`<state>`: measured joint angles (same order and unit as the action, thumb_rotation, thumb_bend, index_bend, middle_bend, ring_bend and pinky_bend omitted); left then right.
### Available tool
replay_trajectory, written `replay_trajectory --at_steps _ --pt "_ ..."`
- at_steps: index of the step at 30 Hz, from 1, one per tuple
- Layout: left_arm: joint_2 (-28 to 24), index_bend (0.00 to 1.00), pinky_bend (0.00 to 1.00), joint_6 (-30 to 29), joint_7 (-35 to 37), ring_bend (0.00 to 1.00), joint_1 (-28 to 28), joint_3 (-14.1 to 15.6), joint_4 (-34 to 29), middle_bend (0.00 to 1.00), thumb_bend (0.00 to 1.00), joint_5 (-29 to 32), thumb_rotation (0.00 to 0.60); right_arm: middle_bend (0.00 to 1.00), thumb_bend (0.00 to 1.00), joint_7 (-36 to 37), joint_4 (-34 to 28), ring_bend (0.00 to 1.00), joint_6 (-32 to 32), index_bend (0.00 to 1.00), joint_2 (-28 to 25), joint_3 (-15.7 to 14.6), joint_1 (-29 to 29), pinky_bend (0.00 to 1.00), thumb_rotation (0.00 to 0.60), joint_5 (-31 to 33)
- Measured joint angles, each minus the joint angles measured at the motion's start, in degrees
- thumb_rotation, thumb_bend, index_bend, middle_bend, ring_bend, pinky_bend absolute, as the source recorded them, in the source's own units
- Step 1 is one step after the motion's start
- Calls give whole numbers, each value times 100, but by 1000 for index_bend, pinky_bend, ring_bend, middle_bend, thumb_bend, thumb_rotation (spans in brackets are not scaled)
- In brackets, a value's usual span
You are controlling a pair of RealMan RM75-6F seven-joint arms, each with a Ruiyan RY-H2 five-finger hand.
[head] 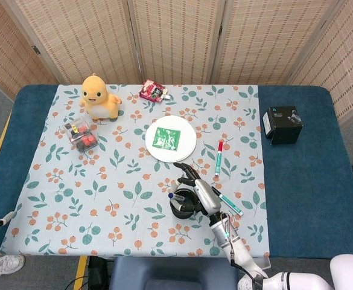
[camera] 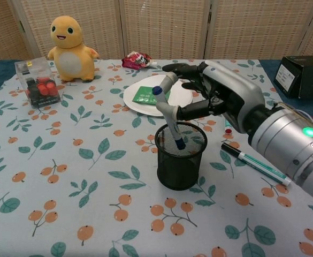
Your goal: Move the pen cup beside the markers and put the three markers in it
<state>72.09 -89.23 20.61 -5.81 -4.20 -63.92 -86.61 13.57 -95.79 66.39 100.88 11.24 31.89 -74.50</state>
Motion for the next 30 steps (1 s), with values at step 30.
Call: replay_trajectory --at_steps 30 --pt "59 0 245 111 -151 0 -36 2 -67 0 24 28 600 0 239 -2084 547 0 -614 303 -2942 -260 434 0 600 -1608"
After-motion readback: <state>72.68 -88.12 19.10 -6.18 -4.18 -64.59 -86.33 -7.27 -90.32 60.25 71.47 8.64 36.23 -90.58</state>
